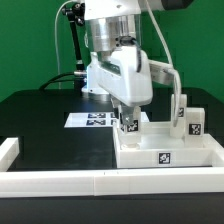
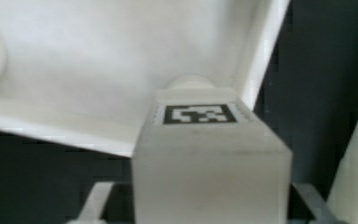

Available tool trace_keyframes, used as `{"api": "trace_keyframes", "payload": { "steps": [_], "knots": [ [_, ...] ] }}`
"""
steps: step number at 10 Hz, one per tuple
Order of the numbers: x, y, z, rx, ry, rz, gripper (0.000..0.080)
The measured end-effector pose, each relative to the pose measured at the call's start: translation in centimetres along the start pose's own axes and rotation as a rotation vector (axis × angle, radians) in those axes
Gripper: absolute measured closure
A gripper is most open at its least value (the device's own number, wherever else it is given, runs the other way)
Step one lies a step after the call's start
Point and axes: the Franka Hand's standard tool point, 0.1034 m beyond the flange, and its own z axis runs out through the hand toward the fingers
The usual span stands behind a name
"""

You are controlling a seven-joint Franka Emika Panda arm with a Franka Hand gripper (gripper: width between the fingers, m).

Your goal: Assemble square table

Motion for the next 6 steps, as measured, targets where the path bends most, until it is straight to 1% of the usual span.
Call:
{"api": "trace_keyframes", "payload": {
  "steps": [3,4,5,6],
  "knots": [
    [0.14,0.01,-0.01,0.002,-0.006,0.132,0.0508],
    [0.07,-0.01,0.0,0.003,-0.005,0.153,0.0471],
    [0.07,-0.01,0.0,0.003,-0.005,0.142,0.0471],
    [0.03,-0.02,0.0,0.003,-0.004,0.111,0.0332]
  ]
}}
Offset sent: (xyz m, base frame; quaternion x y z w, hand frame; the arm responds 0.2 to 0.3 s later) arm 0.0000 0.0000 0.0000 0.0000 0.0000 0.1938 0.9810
